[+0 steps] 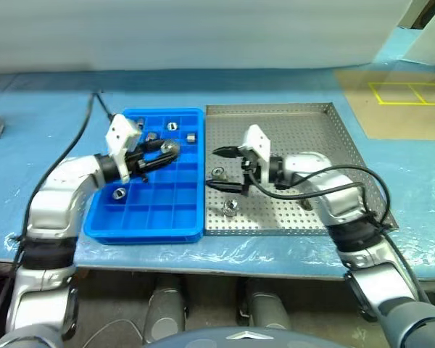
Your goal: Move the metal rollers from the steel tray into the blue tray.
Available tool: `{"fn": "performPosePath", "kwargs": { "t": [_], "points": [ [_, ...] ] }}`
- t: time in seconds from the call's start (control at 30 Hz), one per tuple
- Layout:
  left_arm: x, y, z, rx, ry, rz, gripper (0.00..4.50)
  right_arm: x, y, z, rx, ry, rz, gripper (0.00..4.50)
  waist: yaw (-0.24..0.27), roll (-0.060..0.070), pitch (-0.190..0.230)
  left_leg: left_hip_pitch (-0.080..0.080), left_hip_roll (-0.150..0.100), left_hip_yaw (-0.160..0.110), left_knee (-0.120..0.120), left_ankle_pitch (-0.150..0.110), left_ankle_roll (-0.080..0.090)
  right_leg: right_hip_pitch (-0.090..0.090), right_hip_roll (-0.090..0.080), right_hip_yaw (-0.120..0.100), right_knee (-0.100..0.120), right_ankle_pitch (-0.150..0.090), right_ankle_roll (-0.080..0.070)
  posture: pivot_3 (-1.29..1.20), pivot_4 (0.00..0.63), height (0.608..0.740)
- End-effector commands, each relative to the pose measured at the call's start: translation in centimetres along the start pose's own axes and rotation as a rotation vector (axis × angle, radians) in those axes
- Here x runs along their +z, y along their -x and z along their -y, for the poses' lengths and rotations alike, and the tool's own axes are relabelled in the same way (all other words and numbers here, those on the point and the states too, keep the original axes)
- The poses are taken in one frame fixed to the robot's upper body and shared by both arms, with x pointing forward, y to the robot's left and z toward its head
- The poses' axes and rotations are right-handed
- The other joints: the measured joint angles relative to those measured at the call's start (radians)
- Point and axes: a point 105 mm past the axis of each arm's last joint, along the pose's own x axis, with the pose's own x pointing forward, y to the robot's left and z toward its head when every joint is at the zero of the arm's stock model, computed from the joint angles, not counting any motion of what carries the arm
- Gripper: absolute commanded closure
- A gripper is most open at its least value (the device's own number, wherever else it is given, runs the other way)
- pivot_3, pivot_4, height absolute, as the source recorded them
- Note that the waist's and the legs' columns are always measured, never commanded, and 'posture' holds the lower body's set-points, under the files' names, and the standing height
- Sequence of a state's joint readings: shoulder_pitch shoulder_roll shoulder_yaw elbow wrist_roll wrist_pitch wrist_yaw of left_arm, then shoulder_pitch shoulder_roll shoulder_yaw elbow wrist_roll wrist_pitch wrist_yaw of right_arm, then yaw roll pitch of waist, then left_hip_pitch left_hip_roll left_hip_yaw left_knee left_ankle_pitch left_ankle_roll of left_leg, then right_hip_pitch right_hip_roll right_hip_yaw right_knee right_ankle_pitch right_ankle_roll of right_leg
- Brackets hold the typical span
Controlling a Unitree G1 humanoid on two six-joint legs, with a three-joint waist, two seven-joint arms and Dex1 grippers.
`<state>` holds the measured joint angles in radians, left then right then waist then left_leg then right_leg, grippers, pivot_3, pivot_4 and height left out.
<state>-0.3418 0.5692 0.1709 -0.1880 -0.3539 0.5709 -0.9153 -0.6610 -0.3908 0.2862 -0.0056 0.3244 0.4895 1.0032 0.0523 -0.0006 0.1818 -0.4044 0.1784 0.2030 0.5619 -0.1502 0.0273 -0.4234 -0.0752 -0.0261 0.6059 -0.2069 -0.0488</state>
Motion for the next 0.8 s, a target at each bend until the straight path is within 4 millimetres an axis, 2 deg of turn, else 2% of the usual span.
{"fn": "performPosePath", "kwargs": {
  "t": [0.03, 0.2, 0.37, 0.47, 0.63, 0.8],
  "points": [
    [0.1, 1.8, -1.0, 0.152, -0.021, 0.009, 2.66, 1.6, -1.4, 0.0, 0.069, 0.064, 0.046, 0.00, 0.018, -0.001, 0.001, 0.000, 0.000, 0.000, 0.000, 0.000, 0.000, 0.000, 0.000, 0.000, 0.000, 0.000, 0.000, 0.19, 0.150, 0.740],
    [-1.4, 2.6, -2.0, 0.350, 0.027, 0.015, 2.66, 2.0, -3.1, -0.5, 0.140, 0.072, 0.079, 0.00, 0.064, -0.003, 0.002, 0.000, 0.000, -0.001, 0.000, 0.001, -0.001, 0.000, 0.000, -0.001, 0.000, 0.000, 0.000, 0.27, 0.150, 0.740],
    [-1.3, 1.5, -1.2, 0.332, 0.049, 0.044, 2.66, 2.5, -3.7, -0.9, 0.173, 0.039, 0.119, 0.00, 0.092, -0.004, 0.002, -0.001, 0.000, -0.002, 0.000, 0.001, -0.001, 0.000, 0.000, -0.001, 0.000, 0.000, 0.000, 0.27, 0.150, 0.740],
    [-1.7, 0.6, -1.6, 0.327, 0.053, 0.031, 2.66, 2.3, -3.8, -0.9, 0.165, 0.038, 0.116, 0.00, 0.098, -0.004, 0.002, 0.000, 0.000, -0.002, 0.000, 0.001, -0.002, 0.000, 0.000, -0.001, 0.001, 0.000, 0.001, 0.25, 0.150, 0.740],
    [-1.7, -1.2, -2.0, 0.280, 0.048, 0.024, 2.66, 1.9, -3.4, -0.5, 0.117, 0.044, 0.104, 0.00, 0.097, -0.004, 0.002, 0.000, 0.000, -0.002, -0.001, 0.001, -0.002, 0.000, 0.000, -0.001, 0.001, 0.000, 0.001, 0.20, 0.150, 0.740],
    [-2.8, -2.2, -1.9, 0.248, 0.050, -0.021, 2.66, 1.4, -2.6, -0.1, 0.060, 0.043, 0.091, 0.00, 0.091, -0.004, 0.002, -0.001, 0.000, -0.002, -0.001, 0.001, -0.002, -0.001, 0.000, -0.001, 0.001, 0.000, 0.001, 0.15, 0.150, 0.740]
  ]
}}
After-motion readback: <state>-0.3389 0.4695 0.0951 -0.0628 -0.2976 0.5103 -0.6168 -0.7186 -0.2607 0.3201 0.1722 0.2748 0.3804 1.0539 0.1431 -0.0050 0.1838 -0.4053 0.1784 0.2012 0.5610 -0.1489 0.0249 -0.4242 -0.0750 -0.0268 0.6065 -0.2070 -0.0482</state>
